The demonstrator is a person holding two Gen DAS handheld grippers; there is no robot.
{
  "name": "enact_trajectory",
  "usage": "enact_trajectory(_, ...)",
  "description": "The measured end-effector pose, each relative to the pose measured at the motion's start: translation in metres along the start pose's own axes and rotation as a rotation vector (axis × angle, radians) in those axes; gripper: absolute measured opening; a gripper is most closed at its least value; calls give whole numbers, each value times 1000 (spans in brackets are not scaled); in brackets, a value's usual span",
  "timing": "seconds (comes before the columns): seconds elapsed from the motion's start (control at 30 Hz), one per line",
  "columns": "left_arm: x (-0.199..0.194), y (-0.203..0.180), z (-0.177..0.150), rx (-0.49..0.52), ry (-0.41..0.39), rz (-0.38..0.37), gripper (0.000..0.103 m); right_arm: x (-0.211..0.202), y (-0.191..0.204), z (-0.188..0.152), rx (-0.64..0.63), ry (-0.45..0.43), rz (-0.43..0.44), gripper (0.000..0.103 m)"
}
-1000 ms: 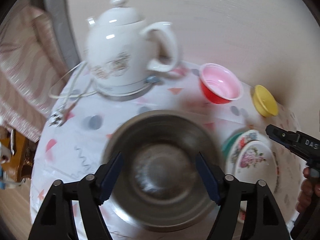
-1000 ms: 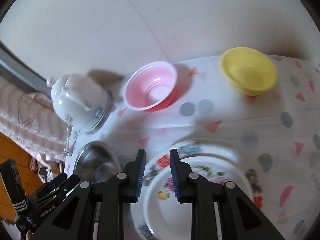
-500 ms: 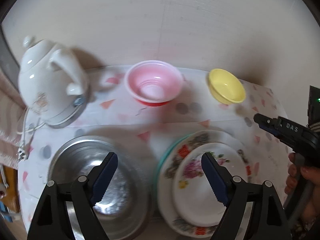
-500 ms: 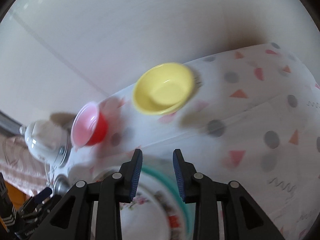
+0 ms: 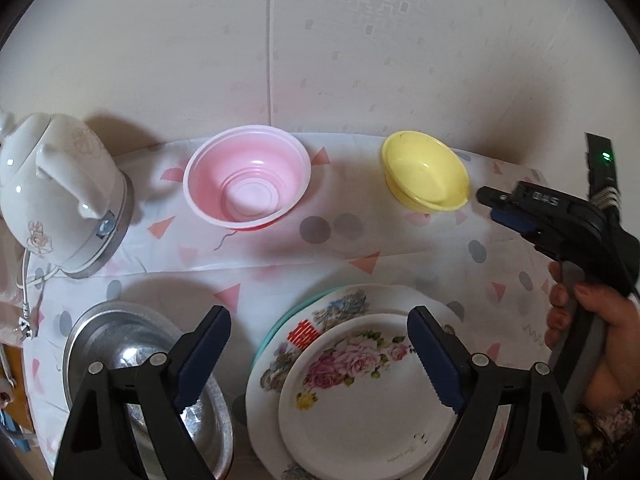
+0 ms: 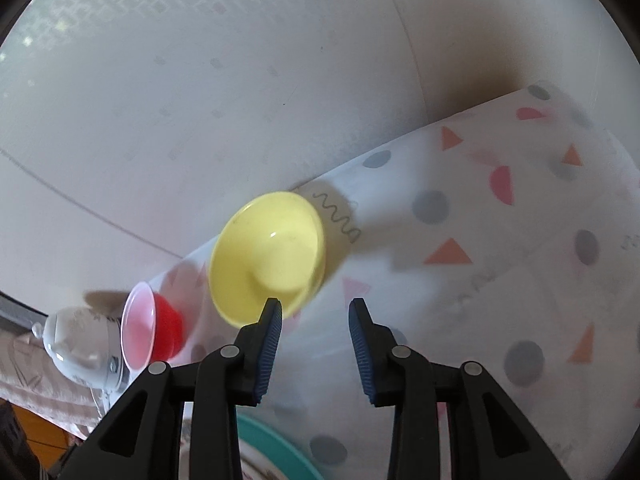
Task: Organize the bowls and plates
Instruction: 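Move both grippers to the yellow bowl rim and close them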
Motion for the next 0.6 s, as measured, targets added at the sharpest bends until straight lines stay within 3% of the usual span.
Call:
enact_trajectory(0.3, 10, 0, 11, -39, 24, 24, 91, 41, -2, 8, 42, 58, 8, 34)
enact_trajectory(0.47, 20, -5, 21, -52, 32, 16, 91, 46, 0, 5, -1, 72, 58, 17)
enact_trajectory(0.6, 31, -17, 34, -34, 30, 14, 91, 45, -2, 5, -19, 77, 78, 12)
Point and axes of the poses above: each gripper's, at about its wrist camera, not at the fingertips, and x roughly the way its jaws point, y to its left, z to its top, the point moved 6 cm from there along x, roughly the way its jaws point, and after that the axes turned 3 degrees about x, right-handed, at the moved point
